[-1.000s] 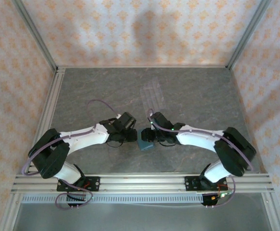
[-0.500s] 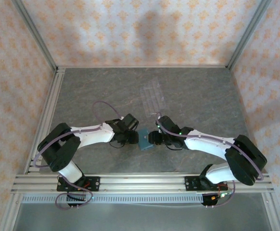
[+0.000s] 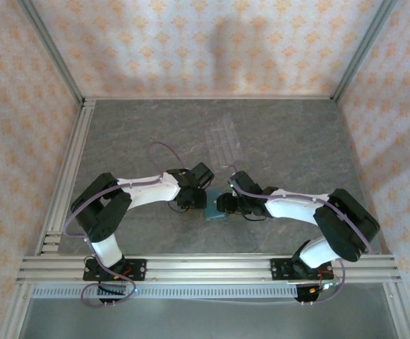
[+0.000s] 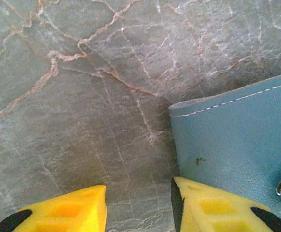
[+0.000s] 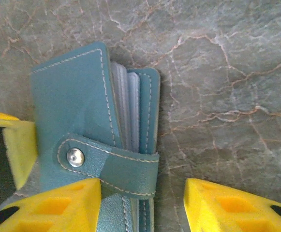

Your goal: Put the credit cards into the card holder

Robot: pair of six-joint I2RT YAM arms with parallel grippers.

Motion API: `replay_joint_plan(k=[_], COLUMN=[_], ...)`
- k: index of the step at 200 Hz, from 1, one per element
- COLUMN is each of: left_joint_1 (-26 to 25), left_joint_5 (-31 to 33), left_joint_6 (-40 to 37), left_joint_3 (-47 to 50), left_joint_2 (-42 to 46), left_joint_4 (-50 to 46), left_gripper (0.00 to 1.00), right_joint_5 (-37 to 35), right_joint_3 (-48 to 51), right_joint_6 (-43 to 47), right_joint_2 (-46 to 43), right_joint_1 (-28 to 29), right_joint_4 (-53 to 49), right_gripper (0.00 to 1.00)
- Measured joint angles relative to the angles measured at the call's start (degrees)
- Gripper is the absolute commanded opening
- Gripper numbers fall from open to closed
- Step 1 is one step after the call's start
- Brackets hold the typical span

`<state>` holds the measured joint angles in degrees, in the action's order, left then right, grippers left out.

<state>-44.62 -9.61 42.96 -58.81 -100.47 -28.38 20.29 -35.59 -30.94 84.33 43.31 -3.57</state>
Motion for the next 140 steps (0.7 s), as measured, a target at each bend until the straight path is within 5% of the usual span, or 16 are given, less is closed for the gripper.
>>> replay_joint_plan(k=[140], left_joint_1=[1.22], left_joint_5=[-1.79], left_joint_6=[0.04], left_joint_3=[-0.02], left_joint_2=[-0.07], left_joint_4=[-0.26], left_gripper=[0.34], right_joint_5=[1.40], right_joint_3=[-0.20], right_joint_6=[-1.70], right_joint_2=[1.75], right_joint_1=[-0.24], right_joint_4=[4.07], right_gripper=[0.45])
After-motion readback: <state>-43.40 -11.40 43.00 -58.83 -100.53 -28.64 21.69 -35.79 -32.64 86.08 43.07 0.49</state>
